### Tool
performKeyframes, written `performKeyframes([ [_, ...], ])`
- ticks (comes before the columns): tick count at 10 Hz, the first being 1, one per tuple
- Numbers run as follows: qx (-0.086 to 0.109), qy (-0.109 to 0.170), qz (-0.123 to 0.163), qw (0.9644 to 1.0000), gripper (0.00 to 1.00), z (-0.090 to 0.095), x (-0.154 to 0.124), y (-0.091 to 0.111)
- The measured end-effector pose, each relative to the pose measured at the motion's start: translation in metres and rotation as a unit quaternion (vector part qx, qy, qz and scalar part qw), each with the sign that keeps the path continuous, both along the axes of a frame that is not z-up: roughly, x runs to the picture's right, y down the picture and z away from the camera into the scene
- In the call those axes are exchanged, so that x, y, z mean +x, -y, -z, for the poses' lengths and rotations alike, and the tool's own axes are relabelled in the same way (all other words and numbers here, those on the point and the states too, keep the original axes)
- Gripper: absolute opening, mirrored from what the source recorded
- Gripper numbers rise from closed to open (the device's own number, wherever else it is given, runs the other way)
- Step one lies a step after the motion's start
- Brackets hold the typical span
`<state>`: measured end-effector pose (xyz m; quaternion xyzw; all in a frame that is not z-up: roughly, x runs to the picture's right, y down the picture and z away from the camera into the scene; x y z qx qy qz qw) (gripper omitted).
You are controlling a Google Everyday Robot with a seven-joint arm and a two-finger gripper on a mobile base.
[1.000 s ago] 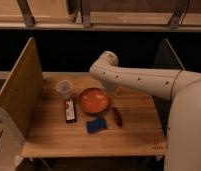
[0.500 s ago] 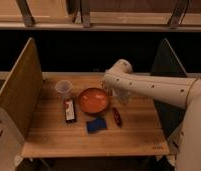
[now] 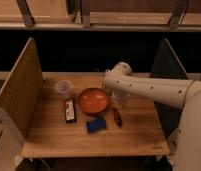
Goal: Place the pepper on the white sponge
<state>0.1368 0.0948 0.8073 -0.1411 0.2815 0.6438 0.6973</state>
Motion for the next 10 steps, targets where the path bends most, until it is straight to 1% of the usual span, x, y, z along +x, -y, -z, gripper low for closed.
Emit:
performKeyframes([
  [4,-0.001,0.002,0.001,1.0000,0.14,0.000,-0.001,0.000],
  [6,-0.025,0.019,0.010,0.9995,0.14,-0.009,-0.011,-0.025],
  [8,-0.052,0.031,0.009,0.9981,0.14,-0.020,-0.018,-0.050],
  [10,-0.067,0.031,0.008,0.9972,0.14,-0.030,-0.014,-0.062],
])
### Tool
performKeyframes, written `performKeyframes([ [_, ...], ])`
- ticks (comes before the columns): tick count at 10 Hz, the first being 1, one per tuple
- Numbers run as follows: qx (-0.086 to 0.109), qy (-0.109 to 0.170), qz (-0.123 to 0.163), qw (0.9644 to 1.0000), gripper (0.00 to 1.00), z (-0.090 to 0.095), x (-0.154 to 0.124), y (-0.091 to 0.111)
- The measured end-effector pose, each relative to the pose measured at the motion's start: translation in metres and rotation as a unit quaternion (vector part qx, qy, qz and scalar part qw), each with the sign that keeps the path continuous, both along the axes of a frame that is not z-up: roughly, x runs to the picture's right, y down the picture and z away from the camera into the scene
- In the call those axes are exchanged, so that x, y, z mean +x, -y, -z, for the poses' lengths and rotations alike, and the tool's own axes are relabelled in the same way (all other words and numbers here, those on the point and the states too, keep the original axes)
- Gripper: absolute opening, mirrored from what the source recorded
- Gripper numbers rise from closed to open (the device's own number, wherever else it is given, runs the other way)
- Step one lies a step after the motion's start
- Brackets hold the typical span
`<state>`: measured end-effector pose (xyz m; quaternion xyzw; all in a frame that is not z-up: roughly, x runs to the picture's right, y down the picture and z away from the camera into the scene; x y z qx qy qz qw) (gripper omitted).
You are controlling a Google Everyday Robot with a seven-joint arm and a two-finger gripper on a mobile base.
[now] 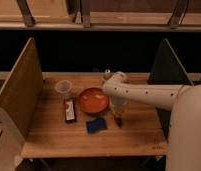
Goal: Place the pepper on the white sponge
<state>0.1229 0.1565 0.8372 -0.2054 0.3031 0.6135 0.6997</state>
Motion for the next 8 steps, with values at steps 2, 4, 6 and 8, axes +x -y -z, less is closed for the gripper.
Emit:
performKeyframes([
  [2,0.006,-0.002,0.008,0.9999,0.13,-0.004,0.002,0.005],
  [4,0.029,-0.009,0.022,0.9993,0.18,-0.002,0.005,0.018],
  [6,0.032,-0.009,0.025,0.9991,0.18,-0.002,0.003,0.019],
  [8,0.032,-0.009,0.025,0.9991,0.18,-0.002,0.003,0.019],
])
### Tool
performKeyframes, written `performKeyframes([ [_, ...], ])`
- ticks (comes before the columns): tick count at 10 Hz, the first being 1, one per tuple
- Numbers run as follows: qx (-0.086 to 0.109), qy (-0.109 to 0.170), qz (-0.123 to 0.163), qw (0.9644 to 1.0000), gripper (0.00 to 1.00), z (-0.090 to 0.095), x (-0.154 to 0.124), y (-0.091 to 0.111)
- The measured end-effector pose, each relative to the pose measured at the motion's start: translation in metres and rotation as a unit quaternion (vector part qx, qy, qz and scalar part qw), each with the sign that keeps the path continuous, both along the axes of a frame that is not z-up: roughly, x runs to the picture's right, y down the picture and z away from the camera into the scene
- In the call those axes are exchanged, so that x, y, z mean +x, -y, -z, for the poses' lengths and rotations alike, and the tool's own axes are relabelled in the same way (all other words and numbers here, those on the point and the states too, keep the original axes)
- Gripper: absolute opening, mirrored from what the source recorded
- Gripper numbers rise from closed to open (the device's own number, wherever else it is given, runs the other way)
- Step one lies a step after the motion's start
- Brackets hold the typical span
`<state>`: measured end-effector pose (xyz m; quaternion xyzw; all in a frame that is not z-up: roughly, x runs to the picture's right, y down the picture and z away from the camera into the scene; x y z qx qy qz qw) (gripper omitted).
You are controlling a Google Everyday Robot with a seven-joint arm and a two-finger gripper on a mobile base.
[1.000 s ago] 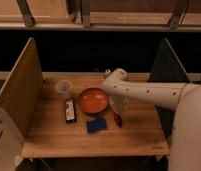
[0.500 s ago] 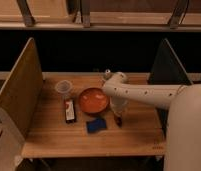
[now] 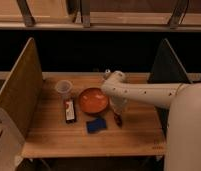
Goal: Place the pepper on the white sponge
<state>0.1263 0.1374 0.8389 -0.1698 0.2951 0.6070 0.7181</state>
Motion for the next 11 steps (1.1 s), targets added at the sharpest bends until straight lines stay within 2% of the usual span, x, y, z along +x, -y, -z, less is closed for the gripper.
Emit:
performKeyframes([
  [2,0.000,0.000,0.000,1.0000,0.13,0.0000,0.0001,-0.0001],
  [3,0.000,0.000,0.000,1.0000,0.14,0.0000,0.0001,-0.0001],
  [4,0.000,0.000,0.000,1.0000,0.20,-0.0001,0.0003,-0.0002],
  [9,-0.001,0.000,0.000,1.0000,0.72,-0.0005,0.0004,-0.0010],
  [10,-0.001,0.000,0.000,1.0000,0.79,-0.0005,0.0004,-0.0010],
  [11,-0.001,0.000,0.000,1.0000,0.80,-0.0004,0.0004,-0.0009],
])
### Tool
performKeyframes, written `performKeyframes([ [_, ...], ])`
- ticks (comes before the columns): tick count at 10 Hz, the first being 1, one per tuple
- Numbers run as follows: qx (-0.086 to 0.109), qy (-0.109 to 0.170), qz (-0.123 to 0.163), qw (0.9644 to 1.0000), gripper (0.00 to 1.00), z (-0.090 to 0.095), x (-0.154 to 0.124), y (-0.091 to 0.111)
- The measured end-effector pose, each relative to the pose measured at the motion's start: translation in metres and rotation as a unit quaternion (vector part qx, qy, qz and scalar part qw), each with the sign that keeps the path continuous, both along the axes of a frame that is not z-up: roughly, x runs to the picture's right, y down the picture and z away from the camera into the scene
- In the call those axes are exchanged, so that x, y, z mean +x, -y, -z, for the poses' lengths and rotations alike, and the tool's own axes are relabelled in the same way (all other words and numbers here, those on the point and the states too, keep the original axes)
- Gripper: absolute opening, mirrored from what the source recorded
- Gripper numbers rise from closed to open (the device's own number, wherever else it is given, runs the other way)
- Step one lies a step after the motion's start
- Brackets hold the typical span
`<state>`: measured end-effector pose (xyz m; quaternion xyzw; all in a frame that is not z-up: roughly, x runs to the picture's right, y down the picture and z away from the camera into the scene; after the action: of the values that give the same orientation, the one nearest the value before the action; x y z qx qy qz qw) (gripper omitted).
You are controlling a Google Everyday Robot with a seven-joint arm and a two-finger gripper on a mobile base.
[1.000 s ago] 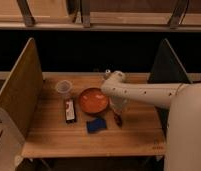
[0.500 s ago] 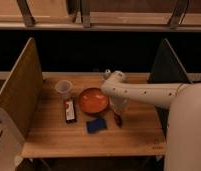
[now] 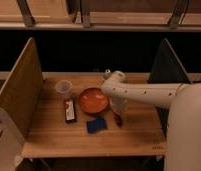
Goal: Place the pepper on the white sponge
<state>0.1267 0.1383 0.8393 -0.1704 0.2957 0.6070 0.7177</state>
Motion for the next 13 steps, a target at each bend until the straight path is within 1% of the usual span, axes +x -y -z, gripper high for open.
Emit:
performKeyframes([
  [3,0.000,0.000,0.000,1.0000,0.80,0.000,0.000,0.000],
  [6,-0.002,0.005,0.009,0.9999,0.80,-0.002,0.005,-0.012],
  [11,-0.027,0.018,0.007,0.9994,0.80,-0.021,-0.002,-0.040],
  [12,-0.030,0.018,0.008,0.9994,0.79,-0.024,-0.002,-0.042],
  [13,-0.032,0.018,0.007,0.9993,0.74,-0.026,-0.002,-0.044],
])
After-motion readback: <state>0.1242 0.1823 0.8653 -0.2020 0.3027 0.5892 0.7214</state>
